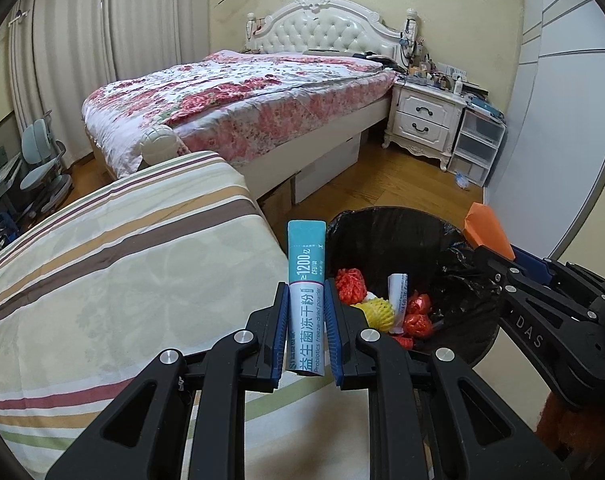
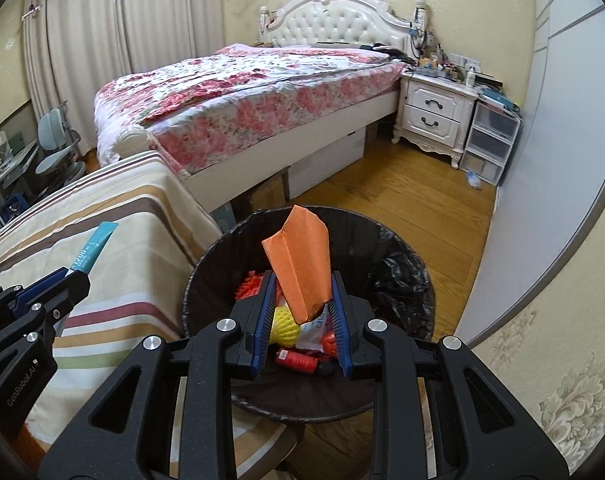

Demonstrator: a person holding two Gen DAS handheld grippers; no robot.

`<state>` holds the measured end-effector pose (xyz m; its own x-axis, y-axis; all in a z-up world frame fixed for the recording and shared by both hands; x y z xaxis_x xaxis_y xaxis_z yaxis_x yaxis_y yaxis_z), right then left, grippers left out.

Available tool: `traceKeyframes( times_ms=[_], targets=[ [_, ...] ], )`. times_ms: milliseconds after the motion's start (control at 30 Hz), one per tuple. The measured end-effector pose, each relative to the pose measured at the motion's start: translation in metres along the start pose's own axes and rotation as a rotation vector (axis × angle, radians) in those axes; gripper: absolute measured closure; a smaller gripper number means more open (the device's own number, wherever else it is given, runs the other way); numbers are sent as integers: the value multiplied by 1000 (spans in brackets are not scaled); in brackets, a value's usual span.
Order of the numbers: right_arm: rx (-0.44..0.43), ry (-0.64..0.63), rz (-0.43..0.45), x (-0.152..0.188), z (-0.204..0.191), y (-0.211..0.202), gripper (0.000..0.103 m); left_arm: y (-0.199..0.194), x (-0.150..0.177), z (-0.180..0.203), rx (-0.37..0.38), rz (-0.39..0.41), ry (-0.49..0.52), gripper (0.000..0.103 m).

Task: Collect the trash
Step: 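Carry the tube and orange paper over the black bin, then open both grippers to drop the tube and paper into the bin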

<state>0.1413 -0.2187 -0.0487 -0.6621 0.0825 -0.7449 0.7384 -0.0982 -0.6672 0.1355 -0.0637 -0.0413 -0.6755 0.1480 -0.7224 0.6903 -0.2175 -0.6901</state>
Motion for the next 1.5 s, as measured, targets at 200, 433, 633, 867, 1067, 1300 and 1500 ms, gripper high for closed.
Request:
traceKeyframes(
  times_ms=[200, 433, 633, 867, 1067, 1300, 1500],
  targets=[
    [13, 23, -8, -3, 12, 11, 77, 21, -7, 13, 3, -17, 18, 84],
    [24, 46, -26, -4, 22, 26, 77, 39, -12, 21, 0, -38, 32, 84],
    [27, 63, -38, -6, 29, 35, 77, 49, -14, 26, 0, -53, 39, 84],
    [30, 69, -50, -5, 35, 41, 76, 57, -16, 34, 1, -62, 52, 84],
    [39, 83, -64, -3, 38, 49, 74, 61, -13, 37, 2, -79, 56, 73],
    [59, 92, -58, 0, 40, 48, 57, 58, -12, 34, -6, -69, 46, 48],
    [82, 94, -40, -1, 41, 40, 45, 47, -13, 28, -25, -33, 38, 36]
  ],
)
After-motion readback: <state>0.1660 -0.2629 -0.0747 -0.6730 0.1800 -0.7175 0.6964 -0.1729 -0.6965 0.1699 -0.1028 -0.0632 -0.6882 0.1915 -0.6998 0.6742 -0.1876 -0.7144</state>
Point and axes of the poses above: each gripper's, at about its wrist camera, not at the fingertips, and y roughly the way its jaws point, z to its right, x to its underside, the point moved 4 cm from there along y, roughly the way its jaws point, and after that the axes turned 3 degrees about x, right-handed, at the moved point
